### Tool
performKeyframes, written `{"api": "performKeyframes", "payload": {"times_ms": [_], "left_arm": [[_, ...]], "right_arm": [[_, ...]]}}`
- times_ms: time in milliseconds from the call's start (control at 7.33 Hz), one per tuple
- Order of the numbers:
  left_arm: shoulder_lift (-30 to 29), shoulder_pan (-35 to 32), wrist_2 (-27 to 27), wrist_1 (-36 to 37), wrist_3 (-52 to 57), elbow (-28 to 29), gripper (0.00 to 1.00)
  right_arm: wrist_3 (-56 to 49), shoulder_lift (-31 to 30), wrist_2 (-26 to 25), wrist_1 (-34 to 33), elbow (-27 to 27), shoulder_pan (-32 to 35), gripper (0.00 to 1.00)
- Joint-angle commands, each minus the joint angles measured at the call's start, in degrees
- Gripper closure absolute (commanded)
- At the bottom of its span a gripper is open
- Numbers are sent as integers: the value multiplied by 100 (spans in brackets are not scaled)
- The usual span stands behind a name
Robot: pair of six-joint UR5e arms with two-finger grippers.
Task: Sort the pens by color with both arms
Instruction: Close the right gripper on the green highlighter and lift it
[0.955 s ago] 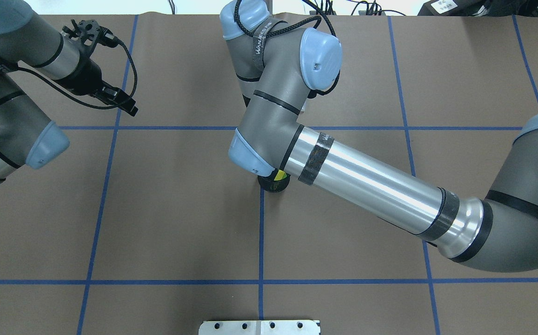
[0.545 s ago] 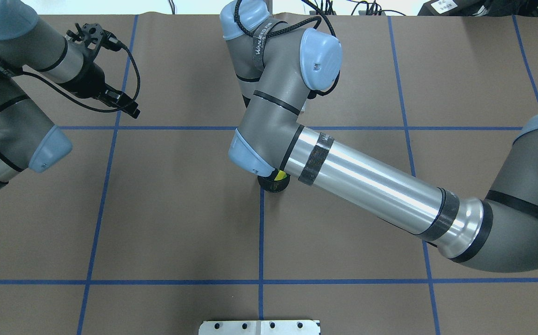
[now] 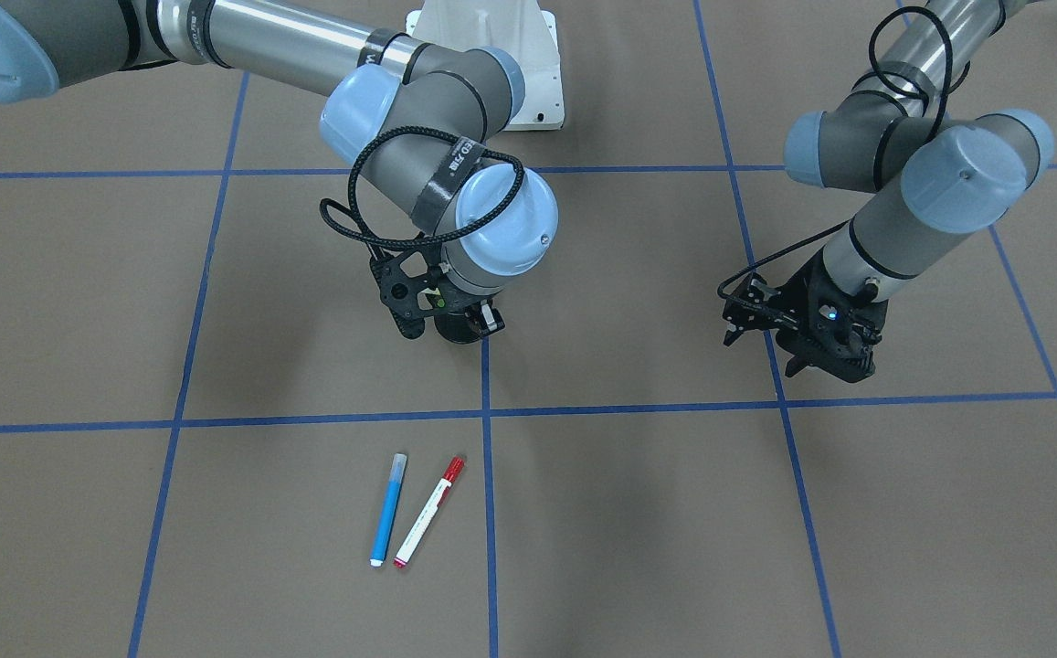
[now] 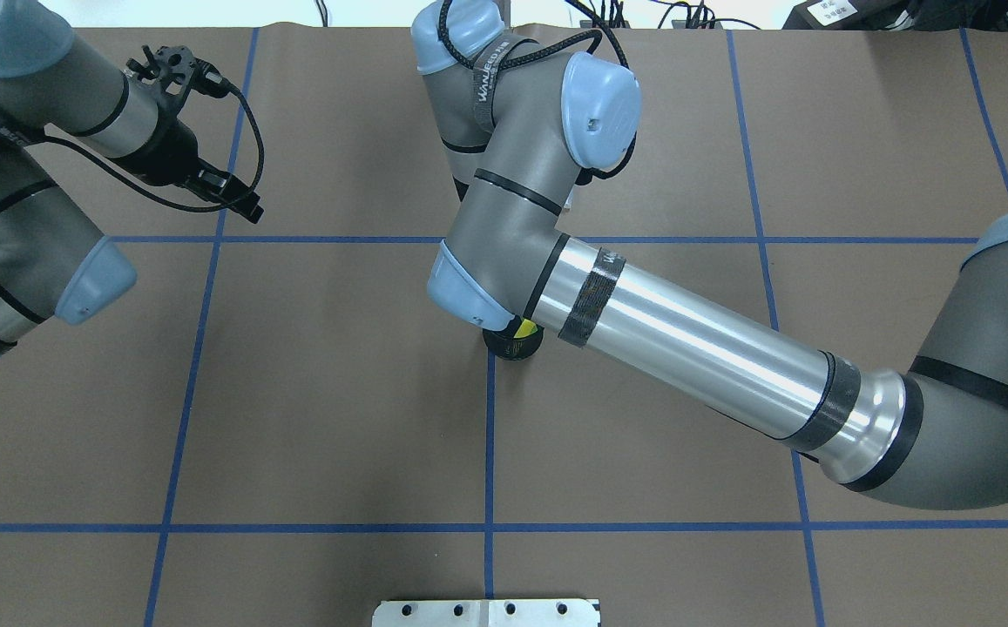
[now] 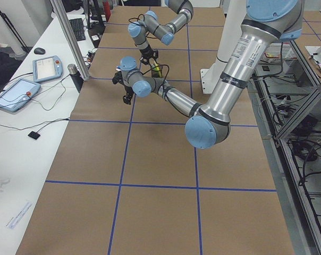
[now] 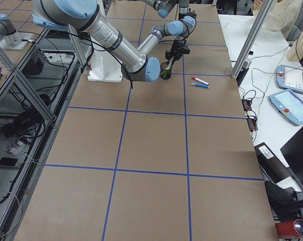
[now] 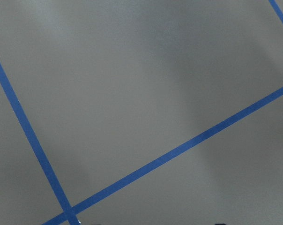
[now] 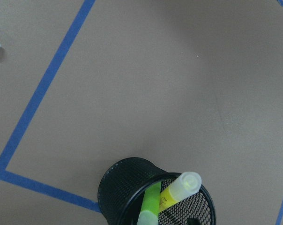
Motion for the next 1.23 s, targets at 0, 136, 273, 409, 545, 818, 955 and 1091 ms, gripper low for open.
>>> {"api": "performKeyframes", "payload": {"times_ms": [0, 136, 273, 409, 545, 818, 955, 1091], "left_arm": [[0, 1, 0, 0, 0, -1, 15], [-9, 1, 0, 0, -9, -1, 15], [-9, 1, 0, 0, -9, -10, 15], [-9, 1, 0, 0, -17, -10, 15], [-9, 9, 35, 0, -26, -10, 15], [-9, 53, 44, -9, -26, -1, 15], [-9, 71, 44, 0, -26, -1, 15], [-9, 80, 114, -9, -26, -1, 15]], "right_arm": [[0, -40, 10, -12, 11, 0, 47], [-9, -40, 10, -82, 11, -9, 47], [-9, -49, 19, -100, 63, -9, 52], [-9, -40, 19, -161, 81, 0, 58], [-9, -40, 19, -162, 81, -9, 61], [-9, -40, 19, -162, 90, 0, 73], [-9, -40, 19, -162, 81, -9, 80], [-9, -40, 19, -162, 90, 0, 86]]}}
